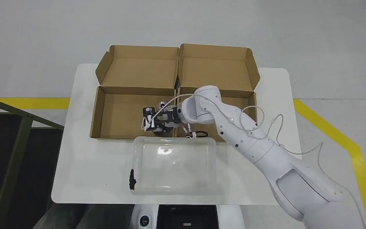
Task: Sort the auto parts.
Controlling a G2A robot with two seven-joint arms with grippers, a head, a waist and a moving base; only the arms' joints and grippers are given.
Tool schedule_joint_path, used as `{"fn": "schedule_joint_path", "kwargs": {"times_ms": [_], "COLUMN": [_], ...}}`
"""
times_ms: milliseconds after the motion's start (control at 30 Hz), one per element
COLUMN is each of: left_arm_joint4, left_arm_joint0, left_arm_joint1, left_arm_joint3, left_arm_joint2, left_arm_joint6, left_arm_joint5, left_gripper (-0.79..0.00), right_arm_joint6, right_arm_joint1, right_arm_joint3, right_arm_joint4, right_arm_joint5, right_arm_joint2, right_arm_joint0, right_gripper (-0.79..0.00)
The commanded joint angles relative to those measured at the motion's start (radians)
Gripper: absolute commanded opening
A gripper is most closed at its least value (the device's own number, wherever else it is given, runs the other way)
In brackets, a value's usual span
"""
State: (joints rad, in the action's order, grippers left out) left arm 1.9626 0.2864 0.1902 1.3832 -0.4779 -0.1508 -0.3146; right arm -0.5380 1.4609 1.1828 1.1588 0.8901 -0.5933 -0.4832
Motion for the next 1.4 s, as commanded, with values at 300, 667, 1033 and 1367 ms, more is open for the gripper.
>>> {"fn": "schedule_joint_path", "kwargs": {"times_ms": [300,667,1033,1367], "left_arm_joint4": [0.0,0.0,0.0,0.0], "left_arm_joint0": [0.0,0.0,0.0,0.0], "left_arm_joint1": [0.0,0.0,0.0,0.0], "left_arm_joint3": [0.0,0.0,0.0,0.0], "left_arm_joint2": [0.0,0.0,0.0,0.0], "left_arm_joint6": [0.0,0.0,0.0,0.0], "left_arm_joint5": [0.0,0.0,0.0,0.0], "left_gripper": [0.0,0.0,0.0,0.0], "right_arm_joint6": [-0.03,-0.109,-0.069,0.125], "right_arm_joint1": [-0.026,-0.093,-0.16,-0.212], "right_arm_joint3": [0.108,0.338,0.6,0.756], "right_arm_joint4": [-0.048,-0.096,-0.06,0.028], "right_arm_joint5": [0.01,-0.001,-0.042,-0.015], "right_arm_joint2": [-0.078,-0.238,-0.442,-0.671], "right_arm_joint0": [-0.026,-0.174,-0.405,-0.645], "right_gripper": [-0.416,-0.406,-0.409,-0.406]}}
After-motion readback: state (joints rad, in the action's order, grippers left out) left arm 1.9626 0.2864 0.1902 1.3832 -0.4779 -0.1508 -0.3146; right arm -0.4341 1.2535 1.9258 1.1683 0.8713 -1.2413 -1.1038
